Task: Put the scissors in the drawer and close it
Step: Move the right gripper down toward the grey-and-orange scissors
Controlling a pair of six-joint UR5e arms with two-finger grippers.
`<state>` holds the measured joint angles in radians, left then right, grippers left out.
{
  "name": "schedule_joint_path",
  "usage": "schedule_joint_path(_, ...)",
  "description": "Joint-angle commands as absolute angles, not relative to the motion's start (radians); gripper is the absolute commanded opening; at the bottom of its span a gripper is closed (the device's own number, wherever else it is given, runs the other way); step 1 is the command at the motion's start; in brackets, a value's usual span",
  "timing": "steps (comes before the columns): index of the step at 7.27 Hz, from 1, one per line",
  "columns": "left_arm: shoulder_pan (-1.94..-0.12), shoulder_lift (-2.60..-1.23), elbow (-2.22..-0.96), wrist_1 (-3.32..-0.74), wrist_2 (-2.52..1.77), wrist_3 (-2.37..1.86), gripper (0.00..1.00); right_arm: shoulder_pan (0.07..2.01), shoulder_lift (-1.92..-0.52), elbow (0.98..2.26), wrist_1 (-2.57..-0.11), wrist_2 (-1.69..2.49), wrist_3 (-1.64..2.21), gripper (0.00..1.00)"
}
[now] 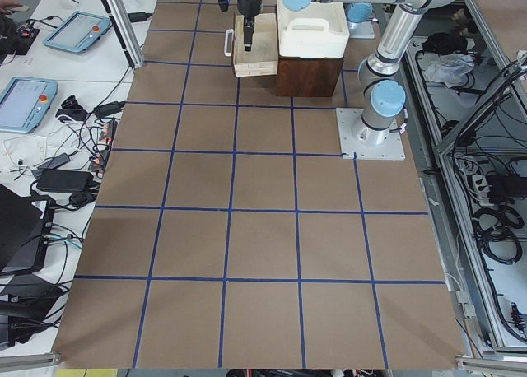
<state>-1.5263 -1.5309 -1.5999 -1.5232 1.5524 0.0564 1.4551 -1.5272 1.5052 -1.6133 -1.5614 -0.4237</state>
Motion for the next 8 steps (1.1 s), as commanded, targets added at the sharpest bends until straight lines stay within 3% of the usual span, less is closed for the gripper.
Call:
schedule_joint_path(1, -1.526, -1.531, -1.6, -1.523, 1.552, 0.055, 1.0, 1.301, -1.506, 1.554, -1.612, -1.574, -0.814, 1.0)
schedule_joint_path(4, -1.526, -1.532, -1.6, -1.522, 1.551, 0.054, 1.0, 1.09, -1.413, 1.682, -1.807, -1.618, -1.404, 1.0)
schedule_joint_path(8, -1.526, -1.534, -1.6, -1.522, 1.551, 0.051, 1.0, 0.968, -1.271, 1.824, -2.139, -1.563, -2.104, 1.0)
